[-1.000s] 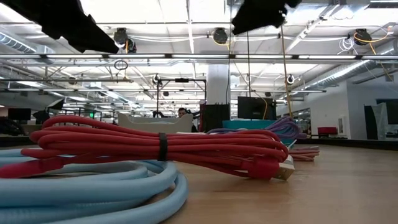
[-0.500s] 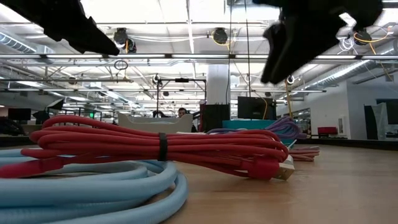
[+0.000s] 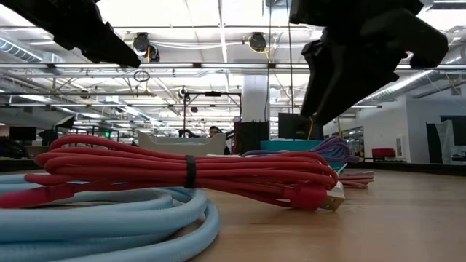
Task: Pick & Place USB Port
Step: Put the violet charger cable into the blue bin
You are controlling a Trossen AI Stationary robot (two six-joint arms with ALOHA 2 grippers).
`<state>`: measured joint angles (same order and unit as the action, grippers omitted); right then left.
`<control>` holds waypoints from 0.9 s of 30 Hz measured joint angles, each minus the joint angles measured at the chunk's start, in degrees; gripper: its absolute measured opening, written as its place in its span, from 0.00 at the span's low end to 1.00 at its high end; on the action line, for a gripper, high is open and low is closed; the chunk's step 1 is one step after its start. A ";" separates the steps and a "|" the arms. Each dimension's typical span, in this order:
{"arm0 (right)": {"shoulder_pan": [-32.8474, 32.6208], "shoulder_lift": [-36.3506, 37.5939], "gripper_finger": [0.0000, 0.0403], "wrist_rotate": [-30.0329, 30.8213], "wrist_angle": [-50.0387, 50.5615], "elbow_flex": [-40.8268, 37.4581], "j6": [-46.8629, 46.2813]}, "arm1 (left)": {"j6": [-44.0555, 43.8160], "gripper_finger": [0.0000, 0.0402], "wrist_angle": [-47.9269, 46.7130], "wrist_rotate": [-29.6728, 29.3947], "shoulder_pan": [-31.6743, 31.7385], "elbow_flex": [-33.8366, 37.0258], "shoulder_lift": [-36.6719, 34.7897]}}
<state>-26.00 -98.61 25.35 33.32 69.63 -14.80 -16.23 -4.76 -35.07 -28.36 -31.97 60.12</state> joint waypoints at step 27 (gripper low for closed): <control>2.06 -4.42 0.34 -4.10 1.80 -1.73 -2.77 | -0.06 0.32 -0.18 0.70 0.00 0.00 0.00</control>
<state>-23.93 -103.02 21.24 35.13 67.90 -17.57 -16.29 -4.94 -34.37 -28.36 -31.97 60.12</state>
